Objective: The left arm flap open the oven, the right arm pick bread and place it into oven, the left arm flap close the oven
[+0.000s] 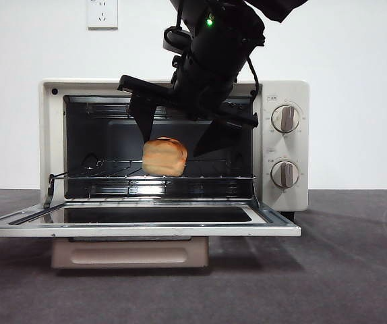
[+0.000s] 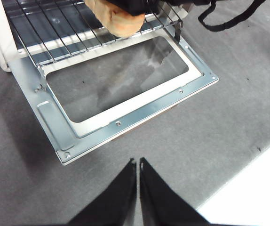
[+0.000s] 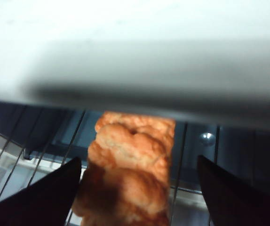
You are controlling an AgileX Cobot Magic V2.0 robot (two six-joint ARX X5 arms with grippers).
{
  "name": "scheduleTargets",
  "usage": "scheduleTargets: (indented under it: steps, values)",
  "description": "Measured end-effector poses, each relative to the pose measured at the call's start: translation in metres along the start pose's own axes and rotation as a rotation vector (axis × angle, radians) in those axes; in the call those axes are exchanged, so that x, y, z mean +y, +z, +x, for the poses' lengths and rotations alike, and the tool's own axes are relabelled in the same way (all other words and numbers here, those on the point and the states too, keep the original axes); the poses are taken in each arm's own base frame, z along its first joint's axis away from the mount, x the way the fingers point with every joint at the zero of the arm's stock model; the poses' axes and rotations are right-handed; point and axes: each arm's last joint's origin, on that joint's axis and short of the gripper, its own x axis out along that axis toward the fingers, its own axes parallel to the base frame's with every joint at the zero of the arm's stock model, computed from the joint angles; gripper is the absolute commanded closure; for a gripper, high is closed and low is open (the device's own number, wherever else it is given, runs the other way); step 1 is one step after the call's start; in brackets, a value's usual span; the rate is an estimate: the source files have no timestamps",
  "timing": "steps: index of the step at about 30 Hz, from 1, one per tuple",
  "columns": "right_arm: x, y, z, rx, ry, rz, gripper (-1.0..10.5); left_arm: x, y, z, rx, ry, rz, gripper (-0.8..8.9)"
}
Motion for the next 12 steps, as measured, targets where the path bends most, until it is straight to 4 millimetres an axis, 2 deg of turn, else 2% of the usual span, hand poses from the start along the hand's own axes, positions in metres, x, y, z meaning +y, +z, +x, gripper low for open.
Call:
scheduleTargets:
  steps: [4, 12]
  values:
    - [0.002, 0.007, -0.013, 0.004, 0.019, -0.001, 5.5, 0.000, 0.000, 0.000, 0.000, 0.000, 0.000, 7.97]
    - [0.008, 0.032, -0.072, 0.000, 0.104, -0.047, 5.5, 0.000, 0.000, 0.000, 0.000, 0.000, 0.000, 7.97]
